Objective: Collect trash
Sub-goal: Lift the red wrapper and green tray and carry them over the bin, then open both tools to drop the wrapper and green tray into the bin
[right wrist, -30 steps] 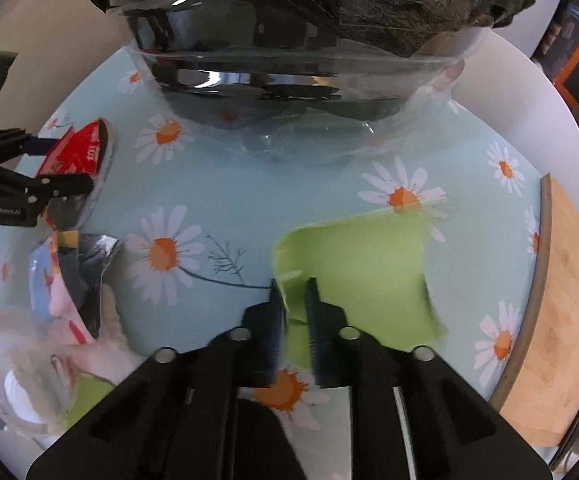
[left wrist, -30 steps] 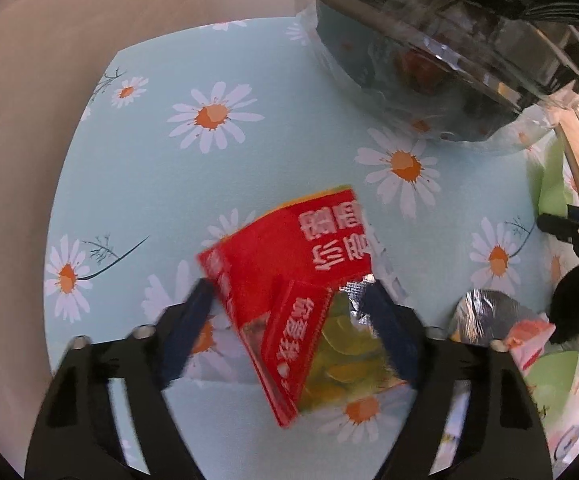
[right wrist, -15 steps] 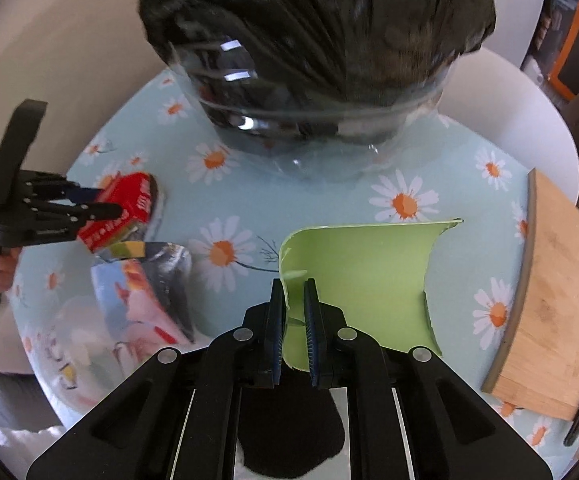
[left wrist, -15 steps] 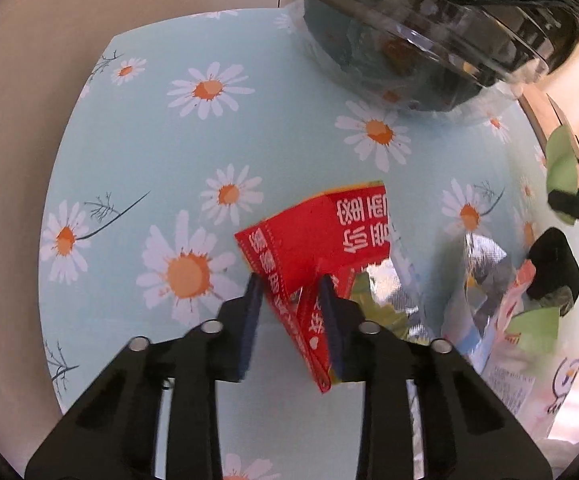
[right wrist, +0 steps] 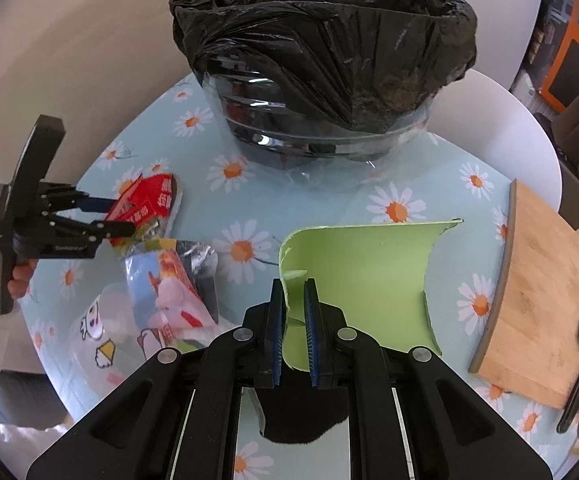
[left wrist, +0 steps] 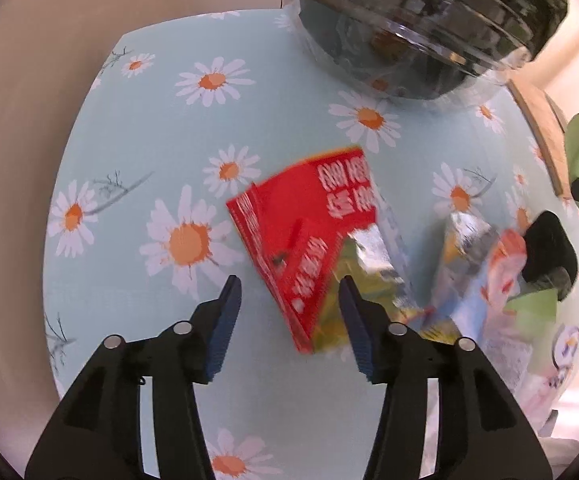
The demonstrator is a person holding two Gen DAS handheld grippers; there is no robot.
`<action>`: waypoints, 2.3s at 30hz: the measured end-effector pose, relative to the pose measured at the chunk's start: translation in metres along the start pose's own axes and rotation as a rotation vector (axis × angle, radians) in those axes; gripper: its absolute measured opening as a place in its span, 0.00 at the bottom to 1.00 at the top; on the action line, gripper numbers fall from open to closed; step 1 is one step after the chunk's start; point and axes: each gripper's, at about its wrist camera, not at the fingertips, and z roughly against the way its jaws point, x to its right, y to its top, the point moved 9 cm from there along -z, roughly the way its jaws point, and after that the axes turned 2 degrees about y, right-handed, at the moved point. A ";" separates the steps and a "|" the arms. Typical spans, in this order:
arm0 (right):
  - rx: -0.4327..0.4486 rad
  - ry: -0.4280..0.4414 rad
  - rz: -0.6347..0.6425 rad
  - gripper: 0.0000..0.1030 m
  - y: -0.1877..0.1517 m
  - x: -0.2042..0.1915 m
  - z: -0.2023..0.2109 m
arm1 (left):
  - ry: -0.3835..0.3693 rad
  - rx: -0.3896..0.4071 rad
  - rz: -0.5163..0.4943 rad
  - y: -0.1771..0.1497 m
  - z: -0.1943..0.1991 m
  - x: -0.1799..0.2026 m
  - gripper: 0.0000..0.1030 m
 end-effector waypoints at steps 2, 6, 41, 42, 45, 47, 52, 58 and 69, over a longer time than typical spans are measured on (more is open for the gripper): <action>0.004 -0.003 -0.006 0.09 -0.002 0.002 0.003 | -0.017 0.007 0.027 -0.006 0.004 0.000 0.52; 0.019 -0.002 -0.024 0.09 -0.005 0.005 0.010 | -0.017 -0.006 0.049 -0.015 0.000 -0.005 0.41; 0.315 0.112 -0.049 0.09 0.049 0.005 0.123 | 0.104 0.194 -0.040 0.033 0.168 0.003 0.08; 0.328 0.116 -0.043 0.09 0.055 0.005 0.127 | 0.106 0.207 -0.045 0.039 0.174 0.004 0.08; 0.365 0.128 -0.032 0.09 0.067 0.003 0.138 | 0.097 0.239 -0.057 0.054 0.189 0.010 0.08; 0.396 0.144 -0.037 0.09 0.076 0.004 0.145 | 0.098 0.255 -0.069 0.064 0.196 0.013 0.08; 0.448 0.210 -0.072 0.09 0.100 0.010 0.156 | 0.095 0.290 -0.110 0.096 0.208 0.023 0.08; 0.465 0.276 -0.075 0.09 0.125 0.012 0.150 | 0.082 0.311 -0.143 0.135 0.209 0.033 0.08; 0.446 0.307 -0.073 0.09 0.170 0.022 0.110 | 0.074 0.326 -0.210 0.199 0.190 0.043 0.08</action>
